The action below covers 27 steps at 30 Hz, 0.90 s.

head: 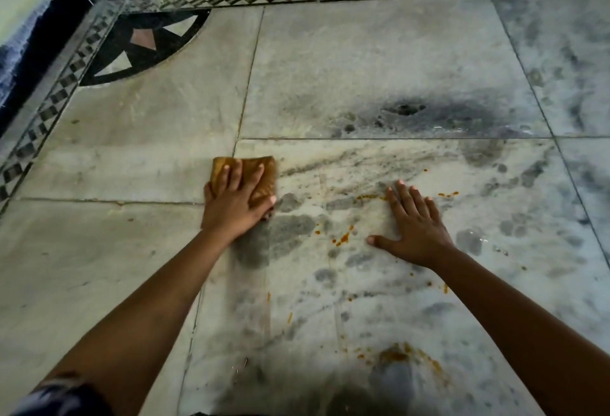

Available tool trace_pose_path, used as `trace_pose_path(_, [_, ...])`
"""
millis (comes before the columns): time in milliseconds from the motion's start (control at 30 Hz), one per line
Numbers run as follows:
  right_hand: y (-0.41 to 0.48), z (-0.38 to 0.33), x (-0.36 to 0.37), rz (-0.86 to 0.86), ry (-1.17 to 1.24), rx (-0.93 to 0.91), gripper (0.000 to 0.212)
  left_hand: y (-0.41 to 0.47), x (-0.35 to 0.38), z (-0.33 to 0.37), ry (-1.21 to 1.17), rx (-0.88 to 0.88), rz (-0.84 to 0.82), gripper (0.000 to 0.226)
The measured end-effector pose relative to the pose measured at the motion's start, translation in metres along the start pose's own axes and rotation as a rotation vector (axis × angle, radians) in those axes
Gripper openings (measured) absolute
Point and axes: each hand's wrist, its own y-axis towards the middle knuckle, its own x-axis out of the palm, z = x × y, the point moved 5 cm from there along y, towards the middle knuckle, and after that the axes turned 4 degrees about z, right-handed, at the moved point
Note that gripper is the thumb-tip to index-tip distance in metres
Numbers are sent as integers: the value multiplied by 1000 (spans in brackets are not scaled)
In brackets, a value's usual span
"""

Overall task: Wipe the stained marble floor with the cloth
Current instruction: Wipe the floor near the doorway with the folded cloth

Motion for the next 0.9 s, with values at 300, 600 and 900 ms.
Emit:
trace_pose_path(300, [-3, 2, -3, 10, -69, -8, 115, -77, 22, 57, 41, 412, 49, 64])
trace_pose_path(600, [-32, 21, -8, 83, -67, 32, 96, 18, -4, 75, 2, 67, -139, 67])
trace_pose_path(900, [-59, 33, 6, 68, -39, 49, 104, -69, 3, 92, 62, 424, 103, 67])
